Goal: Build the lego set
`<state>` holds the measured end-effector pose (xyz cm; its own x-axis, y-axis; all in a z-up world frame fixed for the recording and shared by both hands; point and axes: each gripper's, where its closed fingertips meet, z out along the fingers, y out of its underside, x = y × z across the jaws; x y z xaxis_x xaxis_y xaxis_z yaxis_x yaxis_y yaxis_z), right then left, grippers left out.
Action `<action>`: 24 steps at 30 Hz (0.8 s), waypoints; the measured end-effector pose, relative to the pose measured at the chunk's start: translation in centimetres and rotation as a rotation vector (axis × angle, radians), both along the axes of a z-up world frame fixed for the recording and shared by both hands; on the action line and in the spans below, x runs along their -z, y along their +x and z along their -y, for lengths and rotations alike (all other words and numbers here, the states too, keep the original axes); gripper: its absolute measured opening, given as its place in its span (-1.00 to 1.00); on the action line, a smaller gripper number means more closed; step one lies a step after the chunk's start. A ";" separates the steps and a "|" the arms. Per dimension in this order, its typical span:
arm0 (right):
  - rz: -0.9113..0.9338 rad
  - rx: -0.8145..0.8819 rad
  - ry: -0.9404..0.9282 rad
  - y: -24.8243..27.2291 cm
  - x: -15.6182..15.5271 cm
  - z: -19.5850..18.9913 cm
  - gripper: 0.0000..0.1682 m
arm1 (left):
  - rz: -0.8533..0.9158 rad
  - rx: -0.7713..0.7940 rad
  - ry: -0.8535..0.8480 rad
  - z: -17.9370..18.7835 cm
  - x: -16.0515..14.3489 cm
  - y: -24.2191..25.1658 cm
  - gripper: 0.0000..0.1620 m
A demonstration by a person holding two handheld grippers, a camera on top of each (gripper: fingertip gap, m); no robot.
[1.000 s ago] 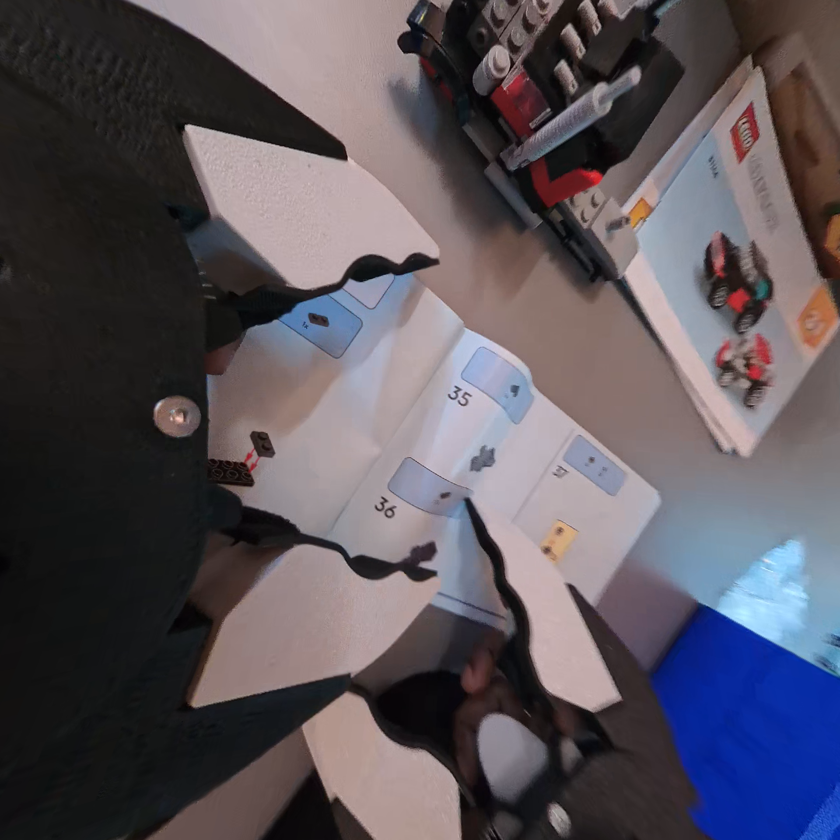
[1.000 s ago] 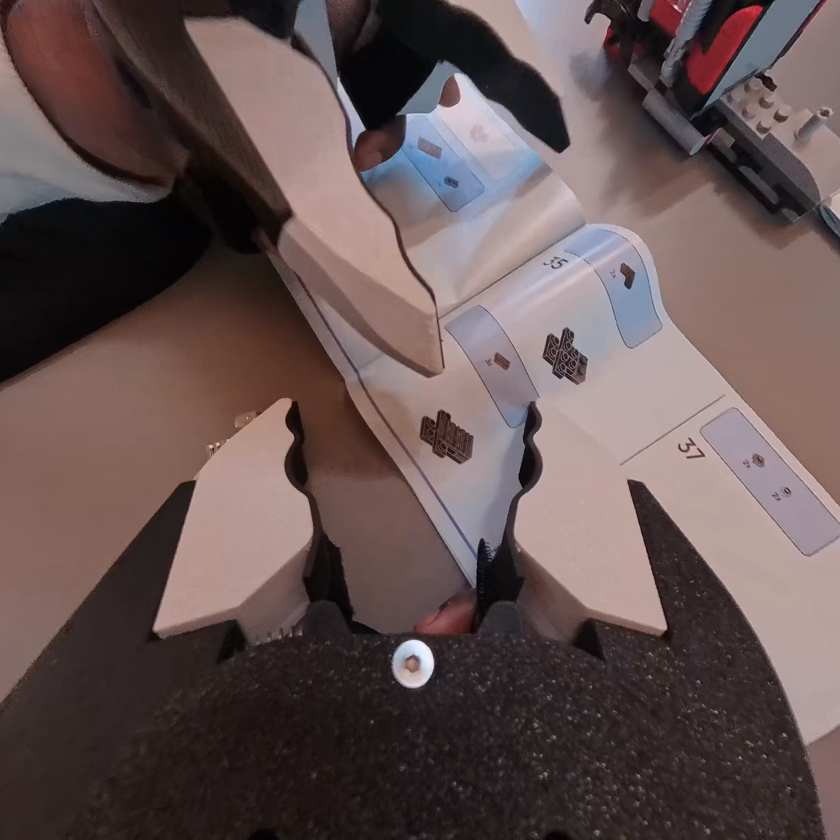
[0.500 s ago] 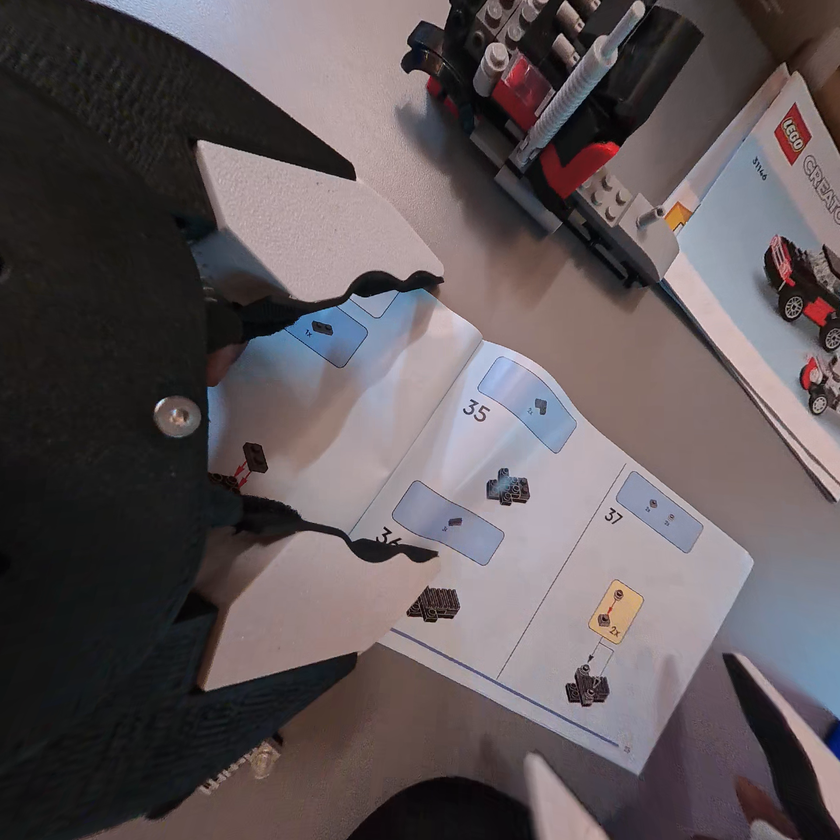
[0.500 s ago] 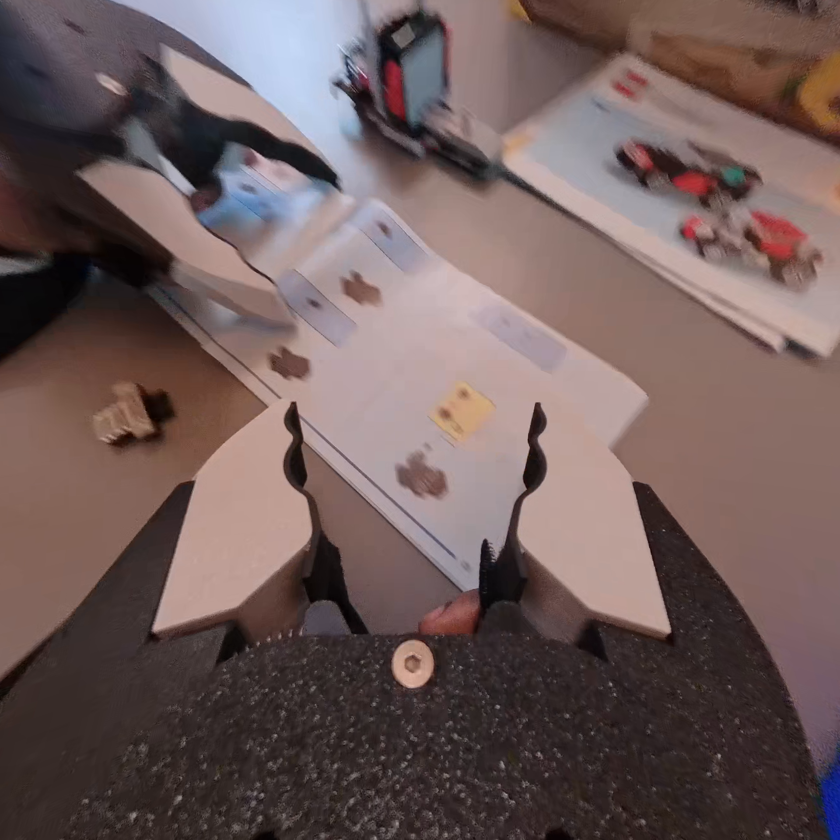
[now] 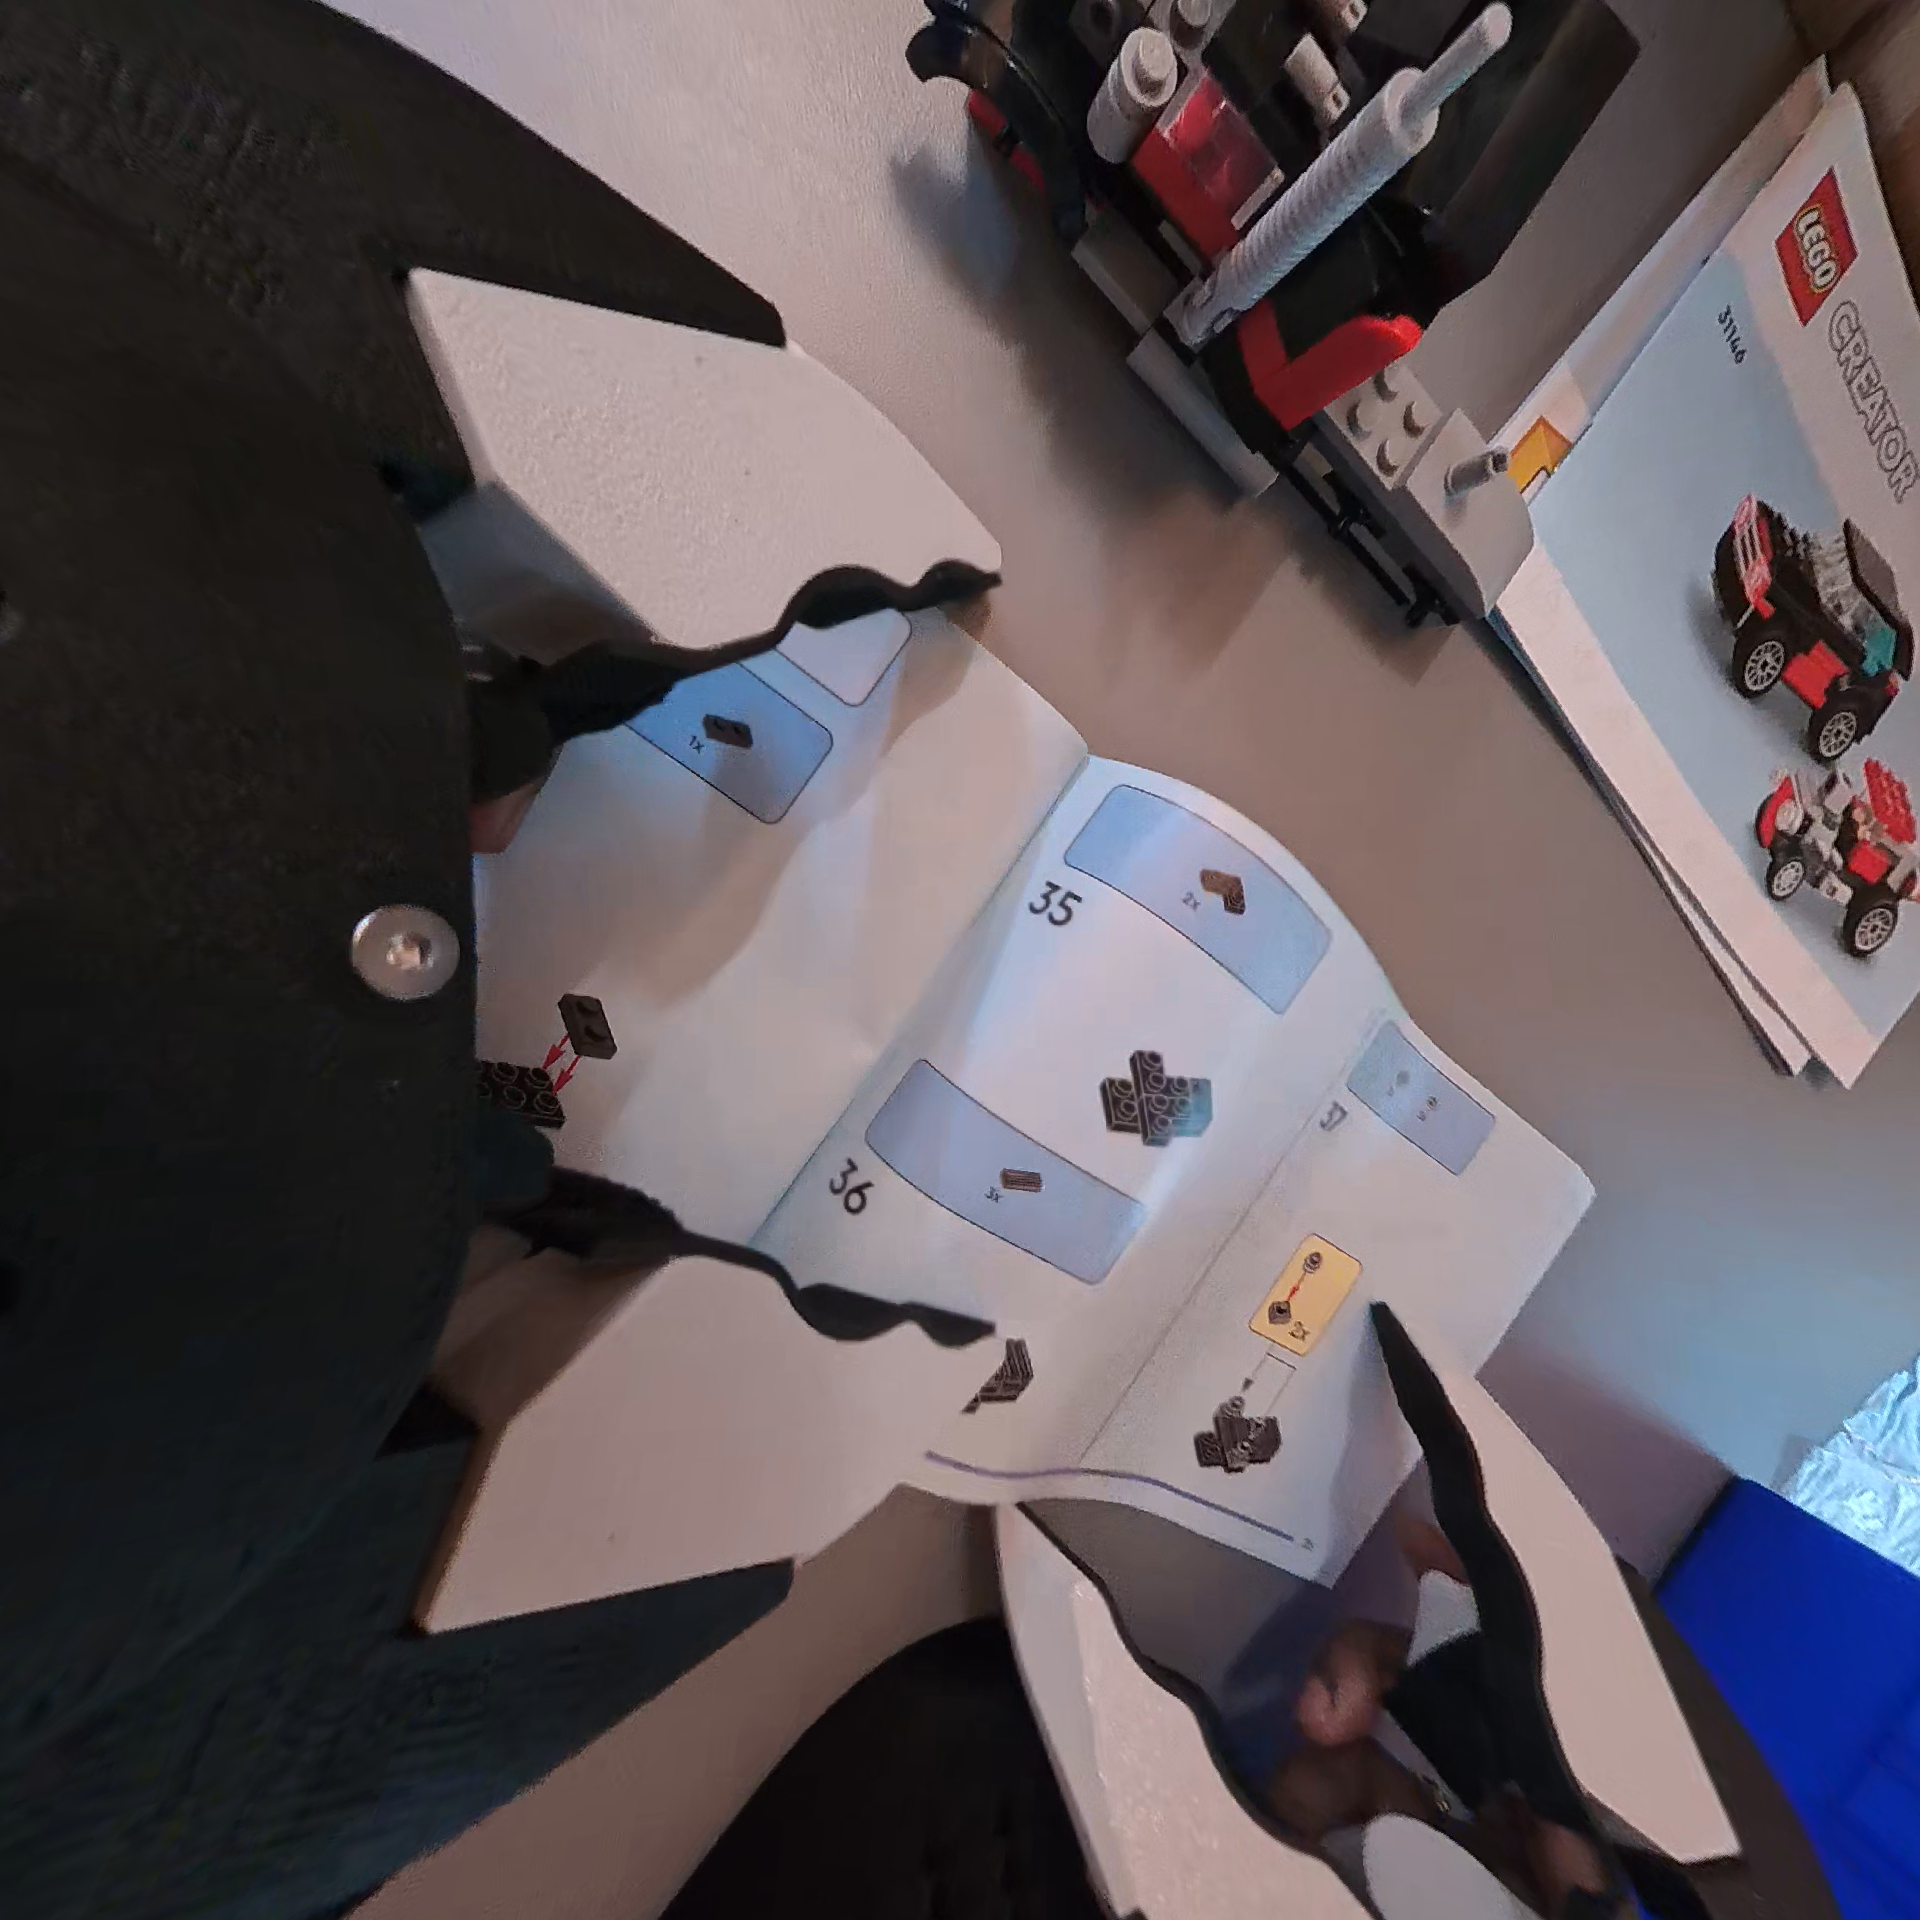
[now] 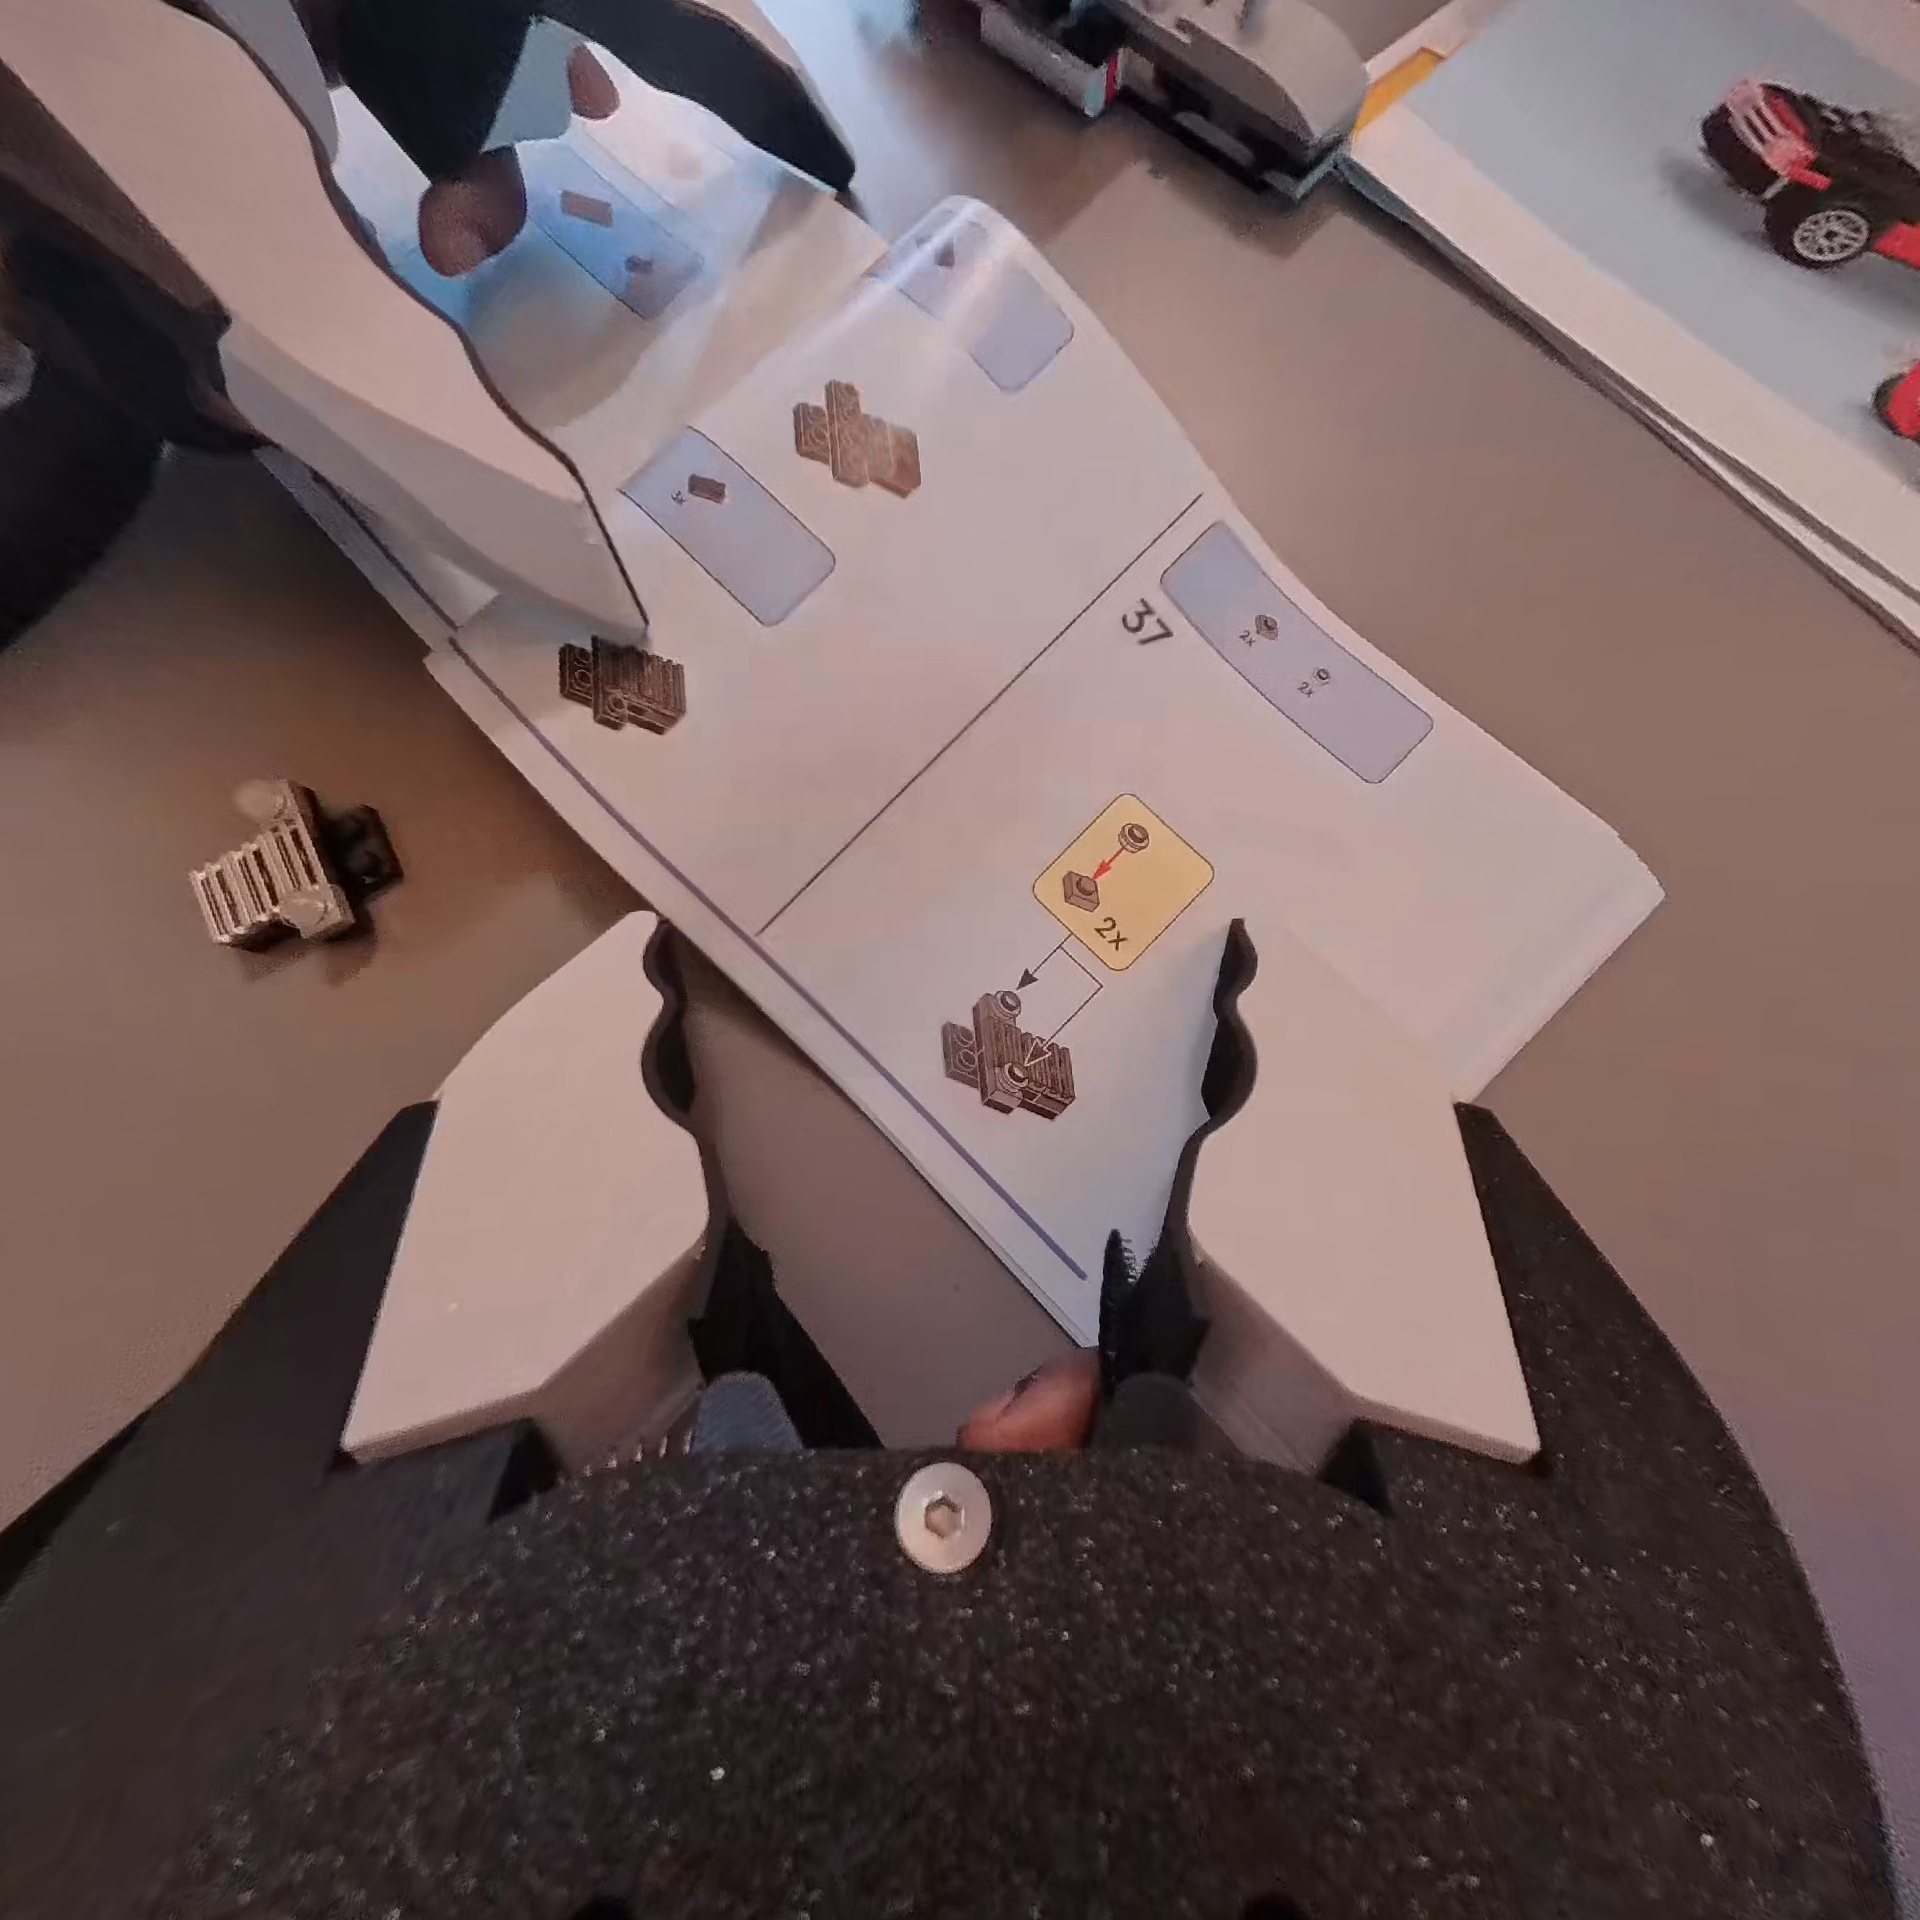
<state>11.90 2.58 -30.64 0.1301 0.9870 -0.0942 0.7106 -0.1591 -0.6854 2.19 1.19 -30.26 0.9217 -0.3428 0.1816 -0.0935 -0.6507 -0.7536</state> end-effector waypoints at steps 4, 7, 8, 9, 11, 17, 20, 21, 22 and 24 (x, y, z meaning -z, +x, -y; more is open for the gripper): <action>0.051 -0.045 0.053 -0.7 0.4 0.7 0.23 | 0.027 0.000 0.032 -0.1 -0.6 0.2 0.70; 0.051 -0.090 0.046 -1.6 0.3 1.7 0.21 | 0.092 -0.005 0.075 -0.5 -1.5 0.6 0.72; 0.049 -0.097 0.048 -1.8 0.2 1.9 0.19 | 0.098 -0.009 0.074 -0.5 -1.5 0.5 0.72; 0.047 -0.106 0.055 -2.0 0.2 2.1 0.17 | 0.099 -0.014 0.067 -0.5 -1.4 0.5 0.72; 0.029 -0.122 0.061 -2.4 0.1 2.4 0.07 | 0.093 -0.017 0.049 -0.5 -1.1 0.4 0.66; -0.067 -0.162 0.080 -2.5 -1.2 2.9 -0.33 | 0.110 -0.006 0.033 -0.4 -1.0 0.5 0.46; -0.149 -0.176 0.018 -2.6 -2.5 3.6 -0.30 | 0.145 0.004 0.040 -0.4 -1.3 0.6 0.43; -0.188 -0.179 -0.015 -2.7 -3.1 3.9 -0.30 | 0.153 0.008 0.041 -0.3 -1.4 0.7 0.42; -0.221 -0.175 -0.043 -2.8 -3.6 4.0 -0.31 | 0.160 0.010 0.043 -0.3 -1.4 0.7 0.40; -0.248 -0.171 -0.078 -2.9 -4.1 3.9 -0.35 | 0.168 0.012 0.046 -0.3 -1.5 0.7 0.39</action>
